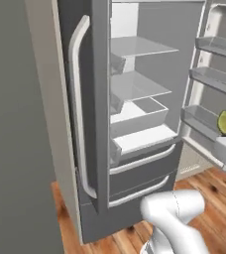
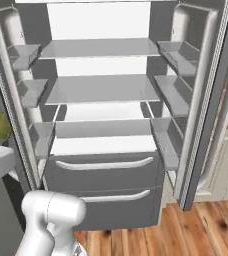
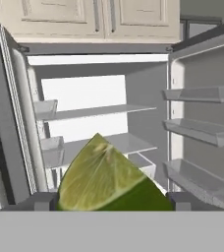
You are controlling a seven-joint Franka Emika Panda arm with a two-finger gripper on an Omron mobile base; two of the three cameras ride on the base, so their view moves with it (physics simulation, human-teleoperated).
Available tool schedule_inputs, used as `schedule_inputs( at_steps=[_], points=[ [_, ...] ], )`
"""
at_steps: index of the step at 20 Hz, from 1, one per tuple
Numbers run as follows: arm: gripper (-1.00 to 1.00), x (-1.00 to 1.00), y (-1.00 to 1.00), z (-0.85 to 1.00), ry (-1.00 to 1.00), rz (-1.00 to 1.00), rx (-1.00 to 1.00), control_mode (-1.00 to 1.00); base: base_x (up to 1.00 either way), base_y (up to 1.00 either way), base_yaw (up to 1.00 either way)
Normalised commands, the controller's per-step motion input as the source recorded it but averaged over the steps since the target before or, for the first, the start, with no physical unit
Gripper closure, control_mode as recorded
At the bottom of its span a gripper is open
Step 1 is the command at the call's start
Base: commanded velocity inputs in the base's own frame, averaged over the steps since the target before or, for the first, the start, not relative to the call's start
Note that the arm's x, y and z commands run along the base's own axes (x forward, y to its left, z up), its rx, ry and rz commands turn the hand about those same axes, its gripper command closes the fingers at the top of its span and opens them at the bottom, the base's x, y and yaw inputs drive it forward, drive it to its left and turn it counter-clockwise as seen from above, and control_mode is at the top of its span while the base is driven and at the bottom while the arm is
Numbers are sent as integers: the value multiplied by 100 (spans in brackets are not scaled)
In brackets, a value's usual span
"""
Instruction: There is a bowl on the dining counter. Grab a lemon wedge from the fridge and place it in the bowl. Then get the liquor bottle and glass cup from the cabinet and place them next to the bowl.
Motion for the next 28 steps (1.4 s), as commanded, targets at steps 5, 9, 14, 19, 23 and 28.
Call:
schedule_inputs(
  at_steps=[5,9,14,19,23,28],
  points=[
    [100,0,0,0,0,0,0,100,-100,26,-49],
    [100,0,0,0,0,0,0,100,-100,15,-56],
    [100,0,0,0,0,0,0,100,-100,19,-56],
    [100,0,0,0,0,0,0,100,-98,47,-48],
    [100,0,0,0,0,0,0,100,-83,84,-34],
    [100,0,0,0,0,0,0,100,-95,82,-33]
  ],
)
